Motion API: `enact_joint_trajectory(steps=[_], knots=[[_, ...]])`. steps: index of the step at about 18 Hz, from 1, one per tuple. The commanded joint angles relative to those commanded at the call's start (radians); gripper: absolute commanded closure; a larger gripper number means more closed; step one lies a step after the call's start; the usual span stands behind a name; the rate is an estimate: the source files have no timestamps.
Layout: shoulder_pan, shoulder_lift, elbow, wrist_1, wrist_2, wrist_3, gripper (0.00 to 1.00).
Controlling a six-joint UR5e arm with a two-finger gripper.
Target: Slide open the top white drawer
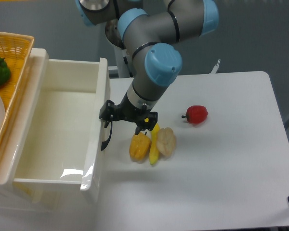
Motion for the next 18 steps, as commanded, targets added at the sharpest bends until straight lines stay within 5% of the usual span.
enact_joint_trajectory(steps=[6, 9, 18], knots=[[0.047, 0.020, 0.006, 0.015, 0.008, 0.015, 0.00], [0.075, 0.023, 0.014, 0.031, 0.014, 0.130, 0.00], [0.098, 0.028, 0.002, 0.029, 0.316, 0.415, 0.00]])
